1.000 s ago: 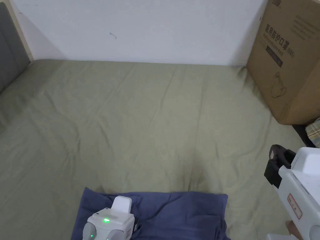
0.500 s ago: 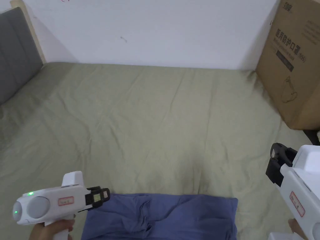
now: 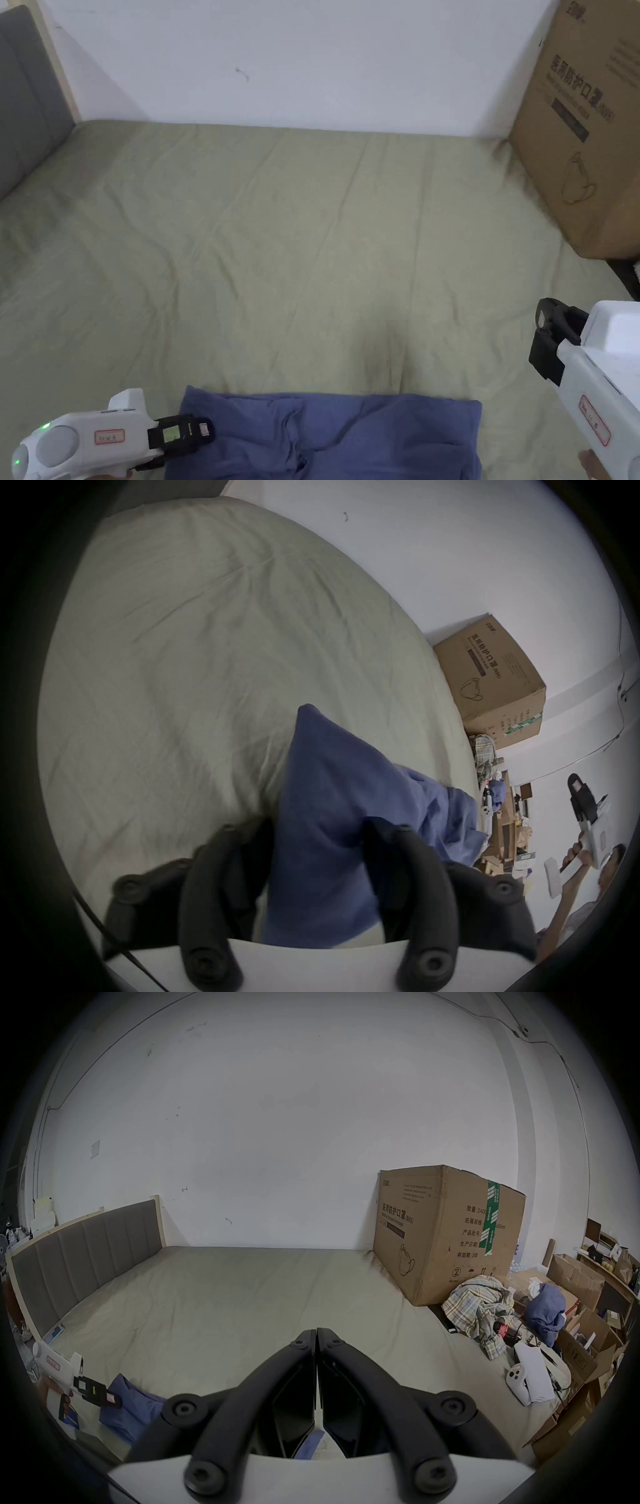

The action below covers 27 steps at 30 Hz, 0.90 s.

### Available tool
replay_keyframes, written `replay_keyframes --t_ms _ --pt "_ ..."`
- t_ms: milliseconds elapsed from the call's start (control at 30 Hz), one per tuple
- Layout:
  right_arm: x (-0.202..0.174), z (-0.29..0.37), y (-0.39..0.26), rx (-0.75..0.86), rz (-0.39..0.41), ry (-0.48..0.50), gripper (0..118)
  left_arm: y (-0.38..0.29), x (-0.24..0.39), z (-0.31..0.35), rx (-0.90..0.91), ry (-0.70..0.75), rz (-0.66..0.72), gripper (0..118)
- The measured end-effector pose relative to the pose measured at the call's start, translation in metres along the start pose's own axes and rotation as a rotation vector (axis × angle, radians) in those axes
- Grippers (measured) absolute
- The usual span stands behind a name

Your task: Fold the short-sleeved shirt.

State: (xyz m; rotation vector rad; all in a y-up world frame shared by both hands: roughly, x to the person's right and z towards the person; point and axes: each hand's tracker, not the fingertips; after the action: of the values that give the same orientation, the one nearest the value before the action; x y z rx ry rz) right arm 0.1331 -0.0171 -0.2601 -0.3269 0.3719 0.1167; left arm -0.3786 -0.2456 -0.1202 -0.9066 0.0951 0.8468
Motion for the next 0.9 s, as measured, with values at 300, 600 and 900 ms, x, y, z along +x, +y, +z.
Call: replay_keyframes --t_ms 300,600,900 --pt "0.003 0.001 0.001 0.002 -0.013 -0.008 0 -0.006 0.041 0.013 0.047 0.099 -0.130 10" --pt "0.002 0.007 0.004 0.035 -0.028 0.020 0 0.010 0.036 0.093 0.137 0.155 -0.169 10" --pt "0.004 0.013 0.001 0.049 -0.041 0.040 0 0.010 0.052 0.147 0.159 0.286 -0.171 10"
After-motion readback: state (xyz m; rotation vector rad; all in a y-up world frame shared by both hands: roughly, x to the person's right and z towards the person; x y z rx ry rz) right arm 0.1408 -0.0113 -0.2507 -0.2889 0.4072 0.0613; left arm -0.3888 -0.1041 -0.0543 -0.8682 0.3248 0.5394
